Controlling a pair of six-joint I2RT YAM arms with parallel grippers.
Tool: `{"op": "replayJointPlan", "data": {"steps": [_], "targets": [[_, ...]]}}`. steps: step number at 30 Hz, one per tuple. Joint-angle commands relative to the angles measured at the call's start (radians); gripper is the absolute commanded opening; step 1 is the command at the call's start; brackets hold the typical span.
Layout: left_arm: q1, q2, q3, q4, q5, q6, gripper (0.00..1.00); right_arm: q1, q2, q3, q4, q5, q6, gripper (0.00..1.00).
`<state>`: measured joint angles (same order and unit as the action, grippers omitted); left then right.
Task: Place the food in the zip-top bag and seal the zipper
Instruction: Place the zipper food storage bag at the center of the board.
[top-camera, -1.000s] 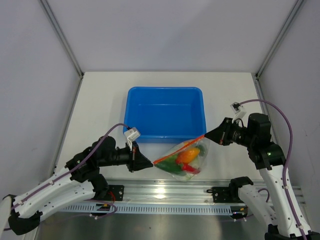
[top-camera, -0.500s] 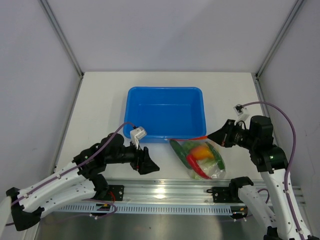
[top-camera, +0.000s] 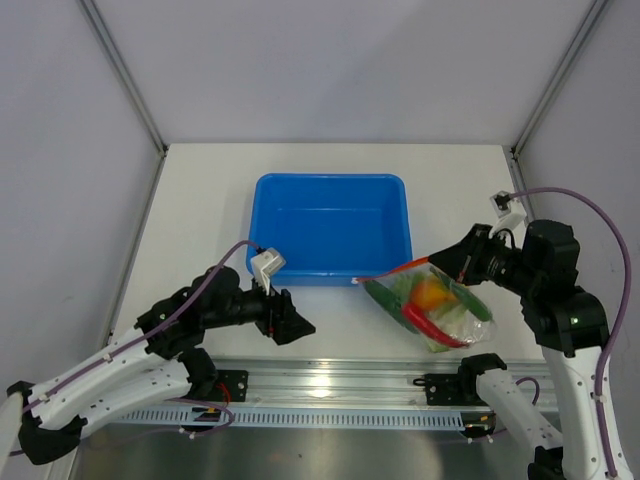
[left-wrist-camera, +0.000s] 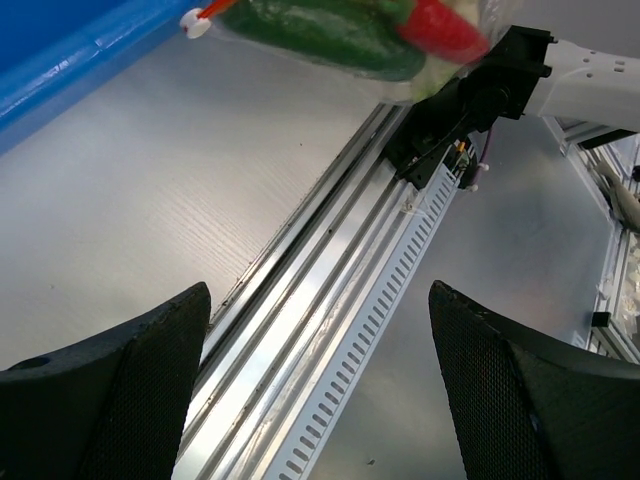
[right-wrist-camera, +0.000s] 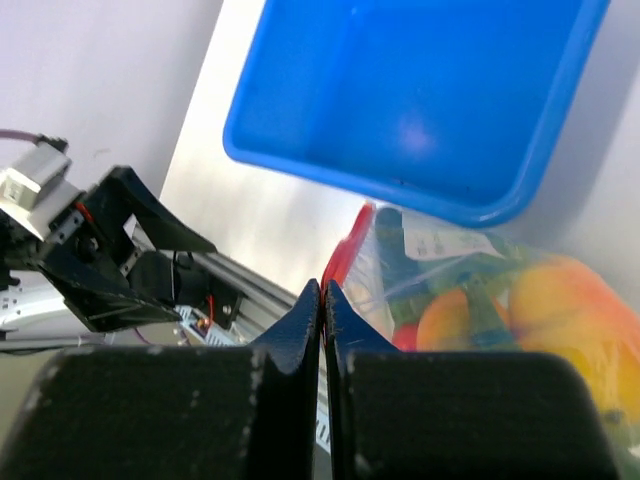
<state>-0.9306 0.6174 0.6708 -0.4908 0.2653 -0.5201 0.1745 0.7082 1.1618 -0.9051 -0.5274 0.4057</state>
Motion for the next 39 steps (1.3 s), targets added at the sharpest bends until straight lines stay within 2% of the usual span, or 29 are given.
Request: {"op": "replayJointPlan", "data": {"steps": [1, 12, 18, 25, 31, 39], "targets": [[0.001, -0.03, 0.018, 0.004, 0.012, 0.005, 0.9, -0.004, 0.051, 0.136, 0.04, 0.059, -0.014, 0.0], [0.001, -0.094, -0.028, 0.034, 0.06, -0.038, 0.89, -0.007, 0.223, 0.393, 0.06, 0.19, -0.033, 0.0], [0.001, -0.094, -0.027, 0.04, 0.078, -0.041, 0.89, -0.023, 0.278, 0.435, 0.101, 0.294, -0.047, 0.0], [0.001, -0.1, -0.031, 0.043, 0.095, -0.046, 0.89, -0.075, 0.341, 0.519, 0.114, 0.337, -0.059, 0.0], [0.001, -0.104, -0.034, 0.061, 0.112, -0.063, 0.89, -0.136, 0.355, 0.403, 0.198, 0.397, -0.1, 0.0], [0.001, -0.085, -0.031, 0.07, 0.126, -0.073, 0.89, -0.228, 0.416, 0.244, 0.377, 0.275, -0.047, 0.0]]}}
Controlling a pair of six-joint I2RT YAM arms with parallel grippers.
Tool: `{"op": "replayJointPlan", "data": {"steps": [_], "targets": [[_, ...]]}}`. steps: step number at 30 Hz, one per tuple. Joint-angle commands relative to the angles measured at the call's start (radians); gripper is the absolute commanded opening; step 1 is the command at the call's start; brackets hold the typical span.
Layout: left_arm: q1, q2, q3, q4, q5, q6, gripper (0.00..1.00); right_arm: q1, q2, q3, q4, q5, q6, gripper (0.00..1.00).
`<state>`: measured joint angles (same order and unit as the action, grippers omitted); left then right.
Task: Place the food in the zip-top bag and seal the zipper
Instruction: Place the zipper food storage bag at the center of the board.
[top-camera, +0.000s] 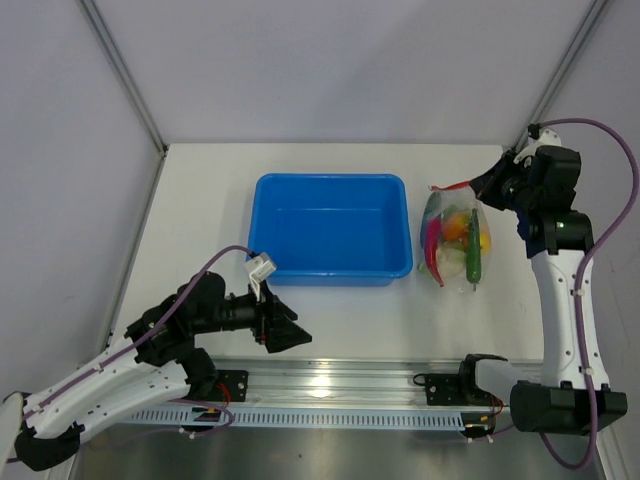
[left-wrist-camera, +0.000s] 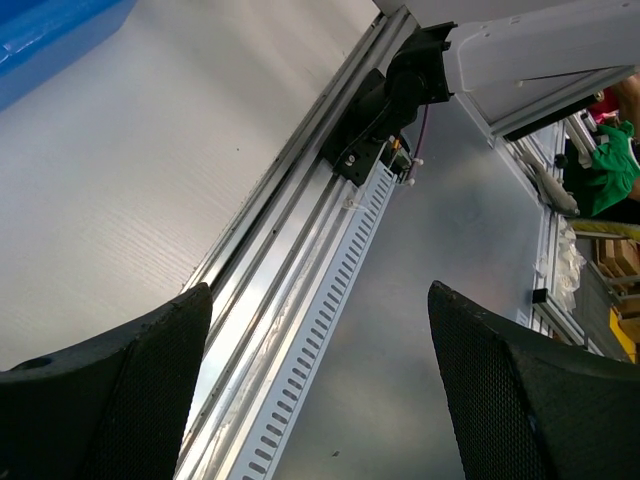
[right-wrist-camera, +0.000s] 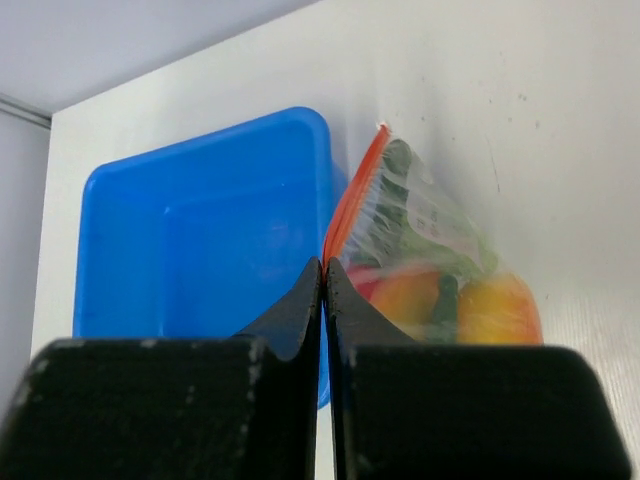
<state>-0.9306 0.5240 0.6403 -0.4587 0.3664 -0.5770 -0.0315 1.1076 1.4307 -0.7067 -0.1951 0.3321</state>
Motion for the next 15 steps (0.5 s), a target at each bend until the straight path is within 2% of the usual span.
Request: {"op": "replayJointPlan", "data": {"steps": [1, 4, 9, 11, 15], "targets": [[0.001, 0.01, -0.001, 0.041, 0.025, -0.018, 0.89, -0.043, 0.026, -0.038, 0.196, -0.072, 0.039, 0.0], [0.001, 0.011, 0.001, 0.046, 0.026, -0.026, 0.89, -0.109, 0.06, -0.091, 0.266, -0.173, 0.111, 0.0], [0.001, 0.008, -0.014, 0.063, 0.035, -0.041, 0.89, -0.292, 0.089, -0.246, 0.386, -0.355, 0.192, 0.0], [0.001, 0.013, -0.016, 0.068, 0.04, -0.043, 0.89, -0.365, 0.083, -0.294, 0.421, -0.389, 0.202, 0.0], [0.001, 0.03, -0.03, 0.086, 0.042, -0.049, 0.89, -0.413, 0.069, -0.38, 0.426, -0.365, 0.203, 0.0]]}}
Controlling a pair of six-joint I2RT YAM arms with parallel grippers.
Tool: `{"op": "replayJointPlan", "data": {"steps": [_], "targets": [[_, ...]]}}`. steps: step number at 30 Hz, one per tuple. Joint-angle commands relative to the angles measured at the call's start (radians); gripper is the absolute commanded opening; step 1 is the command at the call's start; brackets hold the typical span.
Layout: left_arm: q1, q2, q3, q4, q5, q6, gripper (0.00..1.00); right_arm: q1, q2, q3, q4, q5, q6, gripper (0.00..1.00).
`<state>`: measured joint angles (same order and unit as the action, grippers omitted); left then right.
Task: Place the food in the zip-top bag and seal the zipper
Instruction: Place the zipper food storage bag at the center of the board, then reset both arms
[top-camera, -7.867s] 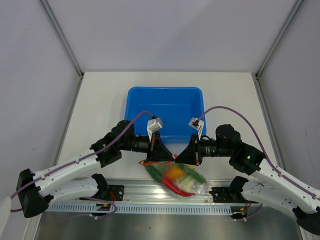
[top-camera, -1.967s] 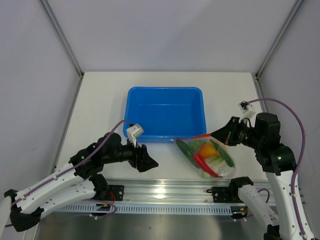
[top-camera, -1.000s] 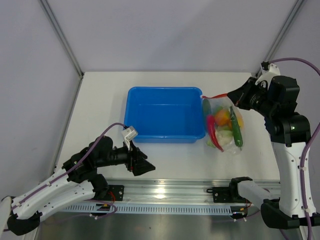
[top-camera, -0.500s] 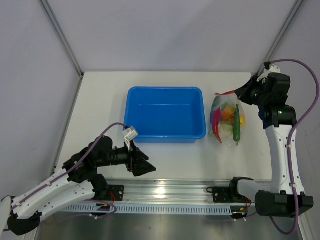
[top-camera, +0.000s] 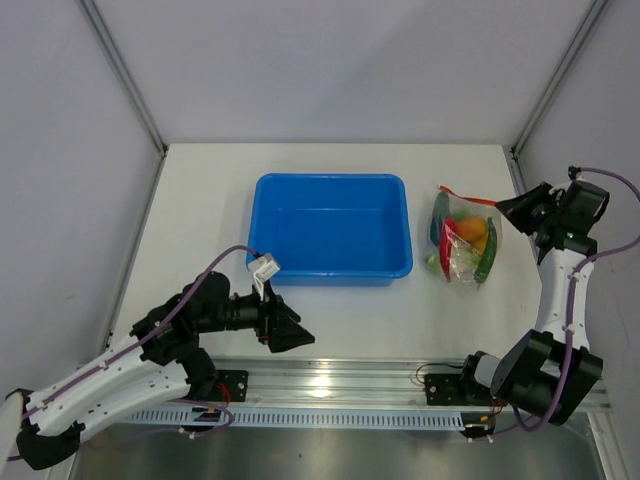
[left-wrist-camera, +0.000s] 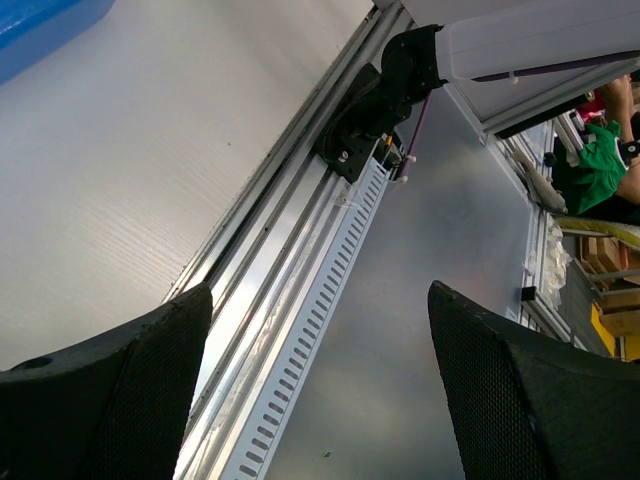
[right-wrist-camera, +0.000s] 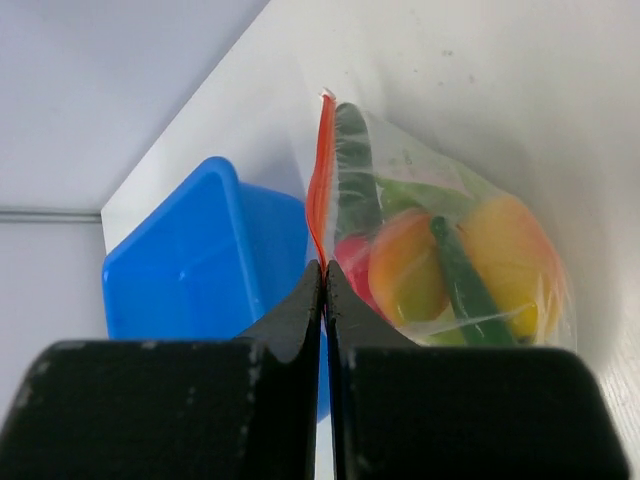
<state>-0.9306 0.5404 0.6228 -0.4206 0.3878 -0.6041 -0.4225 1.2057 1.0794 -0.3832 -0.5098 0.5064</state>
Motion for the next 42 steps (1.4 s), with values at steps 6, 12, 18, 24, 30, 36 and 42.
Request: {"op": "replayJointPlan", "data": {"steps": [6, 12, 18, 24, 30, 36, 42], "targets": [[0.001, 0.033, -0.005, 0.075, 0.019, -0.033, 0.89, -0.054, 0.003, -0.121, 0.057, 0.086, 0.056, 0.0], [0.001, 0.027, 0.003, 0.068, 0.016, -0.036, 0.89, -0.078, -0.017, -0.237, 0.04, 0.301, 0.138, 0.11], [0.001, 0.007, -0.001, 0.039, -0.004, -0.043, 0.91, -0.081, -0.031, -0.23, -0.008, 0.359, 0.115, 0.57], [0.001, 0.01, 0.0, 0.025, -0.062, -0.063, 0.91, 0.022, -0.109, -0.081, -0.166, 0.565, 0.072, 0.99], [0.001, 0.039, 0.029, 0.017, -0.134, -0.092, 0.94, 0.235, -0.193, 0.036, -0.252, 0.652, 0.037, 0.99], [0.001, 0.113, 0.124, -0.128, -0.325, -0.1, 1.0, 0.585, -0.29, 0.01, -0.36, 0.841, 0.072, 0.99], [0.022, 0.179, 0.187, -0.152, -0.383, -0.083, 1.0, 0.841, -0.284, -0.044, -0.523, 0.89, 0.211, 0.99]]}}
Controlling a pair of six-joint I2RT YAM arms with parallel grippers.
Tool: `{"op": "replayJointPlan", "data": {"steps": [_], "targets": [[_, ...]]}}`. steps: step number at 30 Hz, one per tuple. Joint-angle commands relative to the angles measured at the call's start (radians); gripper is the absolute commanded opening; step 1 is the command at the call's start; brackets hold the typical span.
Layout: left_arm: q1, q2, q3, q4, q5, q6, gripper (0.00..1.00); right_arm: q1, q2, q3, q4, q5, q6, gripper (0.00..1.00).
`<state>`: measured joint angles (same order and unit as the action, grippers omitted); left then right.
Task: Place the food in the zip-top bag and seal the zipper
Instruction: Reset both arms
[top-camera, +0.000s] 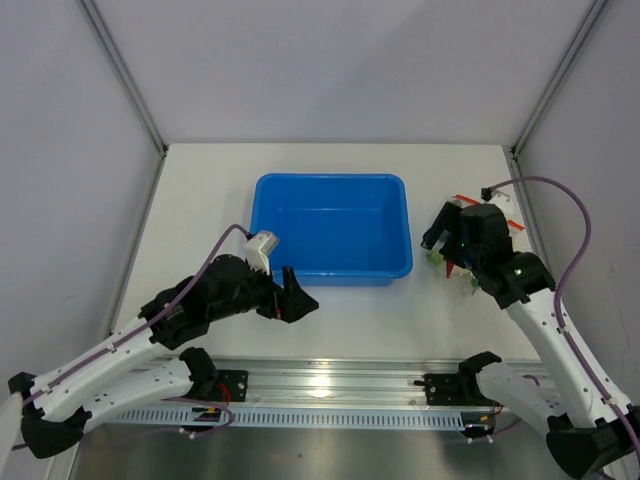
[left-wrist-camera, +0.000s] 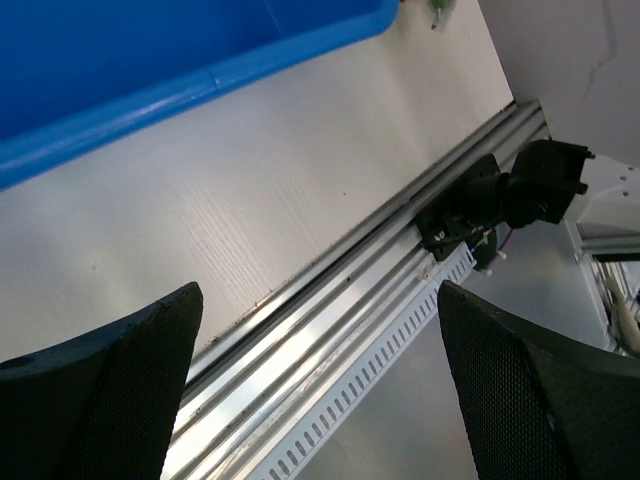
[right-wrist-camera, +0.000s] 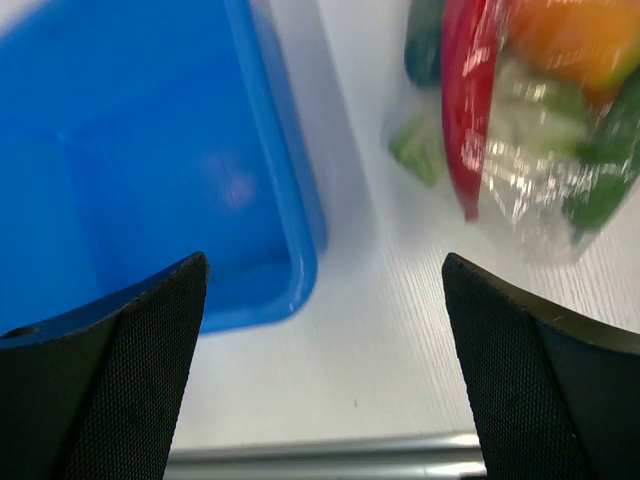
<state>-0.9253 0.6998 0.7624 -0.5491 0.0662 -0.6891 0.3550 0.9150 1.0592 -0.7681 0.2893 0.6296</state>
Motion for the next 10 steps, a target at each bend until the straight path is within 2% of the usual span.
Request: {"op": "replayJointPlan", "data": {"steps": [1, 6, 10], "targets": [[0.029, 0.038, 0.049, -0.018, -0.062, -0.001, 1.0, 0.102, 0.002, -0.028, -0.151, 0.097, 0.105, 0.99], [0.048, 0.069, 0.037, -0.003, -0.17, -0.038, 0.99, 0.154, -0.076, -0.12, -0.125, 0.047, 0.114, 1.0], [0.051, 0.035, -0.032, 0.116, -0.21, -0.037, 0.99, 0.159, -0.151, -0.195, -0.073, -0.017, 0.107, 0.99]]}}
